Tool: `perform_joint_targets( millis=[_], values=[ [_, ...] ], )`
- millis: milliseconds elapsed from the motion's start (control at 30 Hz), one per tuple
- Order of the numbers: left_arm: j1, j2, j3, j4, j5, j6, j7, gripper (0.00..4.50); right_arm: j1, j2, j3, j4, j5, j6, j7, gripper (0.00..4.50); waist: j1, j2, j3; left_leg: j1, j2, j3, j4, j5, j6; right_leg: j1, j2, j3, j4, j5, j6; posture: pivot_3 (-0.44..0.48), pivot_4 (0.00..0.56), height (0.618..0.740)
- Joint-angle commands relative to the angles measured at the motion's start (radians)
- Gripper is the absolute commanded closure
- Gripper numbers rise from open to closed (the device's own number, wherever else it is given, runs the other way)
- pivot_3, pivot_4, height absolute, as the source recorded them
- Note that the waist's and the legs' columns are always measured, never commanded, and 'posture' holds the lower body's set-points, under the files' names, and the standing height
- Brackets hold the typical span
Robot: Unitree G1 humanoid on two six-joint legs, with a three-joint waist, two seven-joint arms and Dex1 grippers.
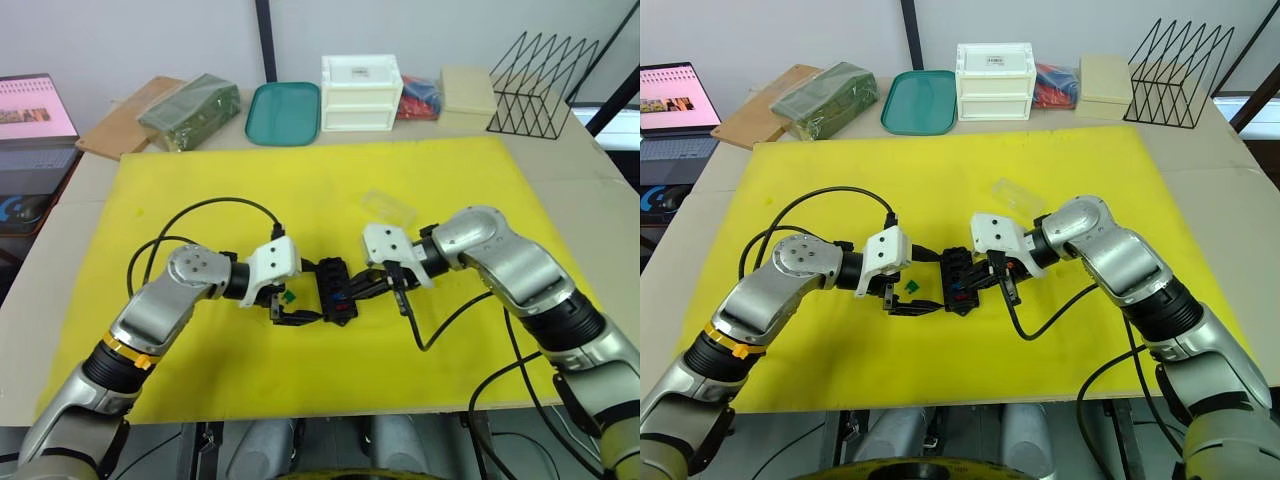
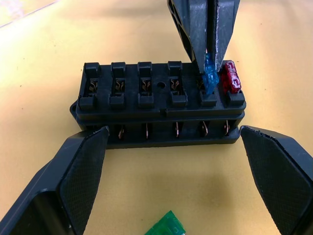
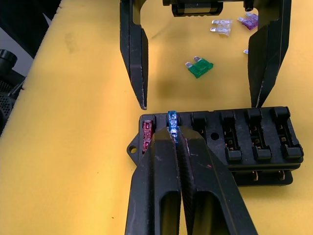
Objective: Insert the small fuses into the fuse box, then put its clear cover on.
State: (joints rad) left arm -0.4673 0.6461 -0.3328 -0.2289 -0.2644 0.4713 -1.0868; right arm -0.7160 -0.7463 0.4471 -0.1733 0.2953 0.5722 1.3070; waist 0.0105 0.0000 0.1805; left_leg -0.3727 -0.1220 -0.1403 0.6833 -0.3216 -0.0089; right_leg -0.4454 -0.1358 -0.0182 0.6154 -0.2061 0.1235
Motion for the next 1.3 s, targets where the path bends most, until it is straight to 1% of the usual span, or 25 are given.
perform_joint_targets(
  millis=[33,267,500,833,1033,1200,1300],
  values=[
    [-0.002,-0.003,0.013,-0.013,0.003,-0.019,-0.003,0.02,0.010,0.002,0.005,0.007,-0.045,-0.019,-0.009,4.50,0.000,0.000,0.000,0.000,0.000,0.000,0.000,0.000,0.000,0.000,0.000,0.000,0.000,0.000,0.000,0.000,0.150,0.740],
    [-0.005,-0.009,0.012,-0.016,0.011,-0.019,0.000,0.02,0.019,-0.013,0.041,0.018,-0.140,-0.102,-0.009,4.50,-0.002,0.000,0.000,0.001,0.000,0.000,0.000,0.000,0.000,0.001,0.000,0.000,0.000,0.000,0.000,0.000,0.150,0.740],
    [-0.005,-0.013,0.012,-0.018,0.019,-0.021,0.003,0.02,-0.002,-0.014,0.022,-0.043,-0.139,-0.082,0.010,4.50,-0.001,0.000,0.000,0.001,0.000,0.000,0.000,0.000,-0.001,0.001,0.000,0.000,0.001,0.000,0.000,0.000,0.150,0.740],
    [-0.010,-0.021,0.010,-0.015,0.026,-0.023,0.003,0.02,-0.095,-0.007,-0.010,-0.145,-0.097,0.134,0.004,4.50,0.000,0.000,0.000,0.000,0.000,0.000,0.000,0.000,-0.001,0.000,0.000,0.000,0.001,0.000,0.000,0.000,0.150,0.740],
    [-0.009,-0.022,0.012,-0.018,0.028,-0.021,0.003,0.02,-0.145,-0.018,-0.054,-0.220,-0.009,0.276,0.018,4.50,0.001,0.000,0.000,0.000,0.000,0.000,0.000,0.000,-0.001,0.000,0.000,0.000,0.000,0.000,0.000,0.000,0.150,0.740],
    [-0.005,-0.022,0.016,-0.019,0.029,-0.021,0.003,0.02,-0.172,-0.008,-0.067,-0.247,0.030,0.336,-0.016,4.50,0.001,0.000,0.000,0.000,0.000,0.000,0.000,0.000,-0.001,0.000,0.000,0.000,0.000,0.000,0.000,0.000,0.150,0.740],
    [-0.006,-0.023,0.018,-0.016,0.029,-0.022,0.004,0.02,-0.206,-0.027,-0.026,-0.264,-0.003,0.317,-0.021,4.50,0.001,0.000,0.000,0.000,0.000,0.000,0.000,0.000,-0.001,0.000,0.000,0.000,0.000,0.000,0.000,0.000,0.150,0.740]
  ],
)
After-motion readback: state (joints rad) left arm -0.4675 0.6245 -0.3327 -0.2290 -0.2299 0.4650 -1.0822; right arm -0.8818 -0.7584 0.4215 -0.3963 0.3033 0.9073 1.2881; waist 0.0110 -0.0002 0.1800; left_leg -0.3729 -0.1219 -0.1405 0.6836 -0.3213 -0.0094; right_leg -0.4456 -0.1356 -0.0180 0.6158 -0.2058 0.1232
